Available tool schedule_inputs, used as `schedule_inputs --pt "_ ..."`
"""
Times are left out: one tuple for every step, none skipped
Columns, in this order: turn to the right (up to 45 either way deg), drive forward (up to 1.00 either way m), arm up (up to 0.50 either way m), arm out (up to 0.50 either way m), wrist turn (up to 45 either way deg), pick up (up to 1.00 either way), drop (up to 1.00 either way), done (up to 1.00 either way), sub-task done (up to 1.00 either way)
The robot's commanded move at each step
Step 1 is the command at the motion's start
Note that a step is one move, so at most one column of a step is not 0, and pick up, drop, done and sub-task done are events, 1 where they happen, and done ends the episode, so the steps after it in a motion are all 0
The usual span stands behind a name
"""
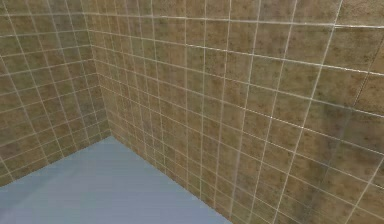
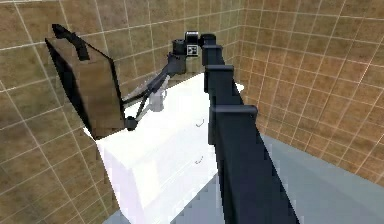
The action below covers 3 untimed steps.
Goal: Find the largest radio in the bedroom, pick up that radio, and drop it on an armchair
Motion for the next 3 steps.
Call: schedule_inputs --pt "0.0 0.00 0.00 -0.48 0.0 0.00 0.00 0.00 0.00" --pt "-45.0 0.00 0.00 0.00 0.0 0.00 0.00 0.00 0.00" --pt "-45.0 0.00 0.00 0.00 0.0 0.00 0.00 0.00 0.00"
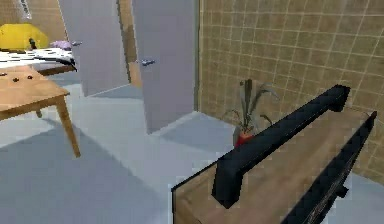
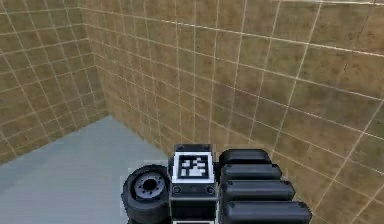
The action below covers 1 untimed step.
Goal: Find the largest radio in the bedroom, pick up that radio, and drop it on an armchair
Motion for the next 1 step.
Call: schedule_inputs --pt "-21.0 0.00 0.00 0.00 0.0 0.00 0.00 0.00 0.00"
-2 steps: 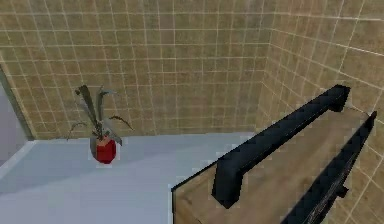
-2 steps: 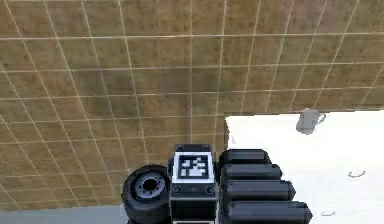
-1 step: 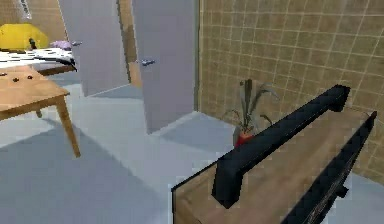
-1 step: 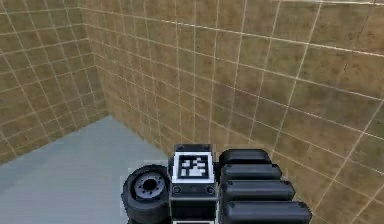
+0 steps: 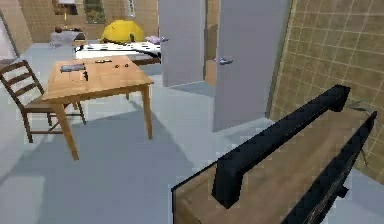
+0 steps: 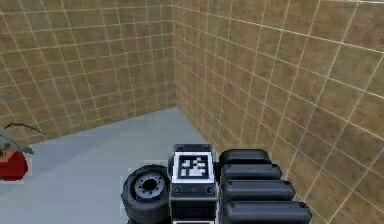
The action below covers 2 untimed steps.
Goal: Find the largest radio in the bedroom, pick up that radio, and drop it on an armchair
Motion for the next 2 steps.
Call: schedule_inputs --pt "0.0 1.00 0.00 0.00 0.0 0.00 0.00 0.00 0.00" --pt "-3.0 0.00 0.00 0.00 0.0 0.00 0.00 0.00 0.00"
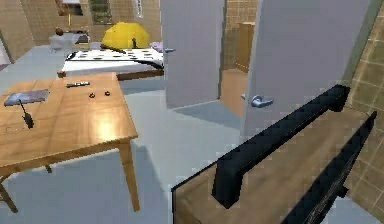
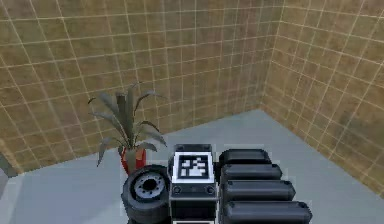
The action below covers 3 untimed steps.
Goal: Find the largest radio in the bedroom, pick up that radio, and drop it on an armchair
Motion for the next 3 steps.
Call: schedule_inputs --pt "0.0 1.00 0.00 0.00 0.0 0.00 0.00 0.00 0.00" --pt "0.0 0.45 0.00 0.00 0.0 0.00 0.00 0.00 0.00" --pt "45.0 0.00 0.00 0.00 0.0 0.00 0.00 0.00 0.00"
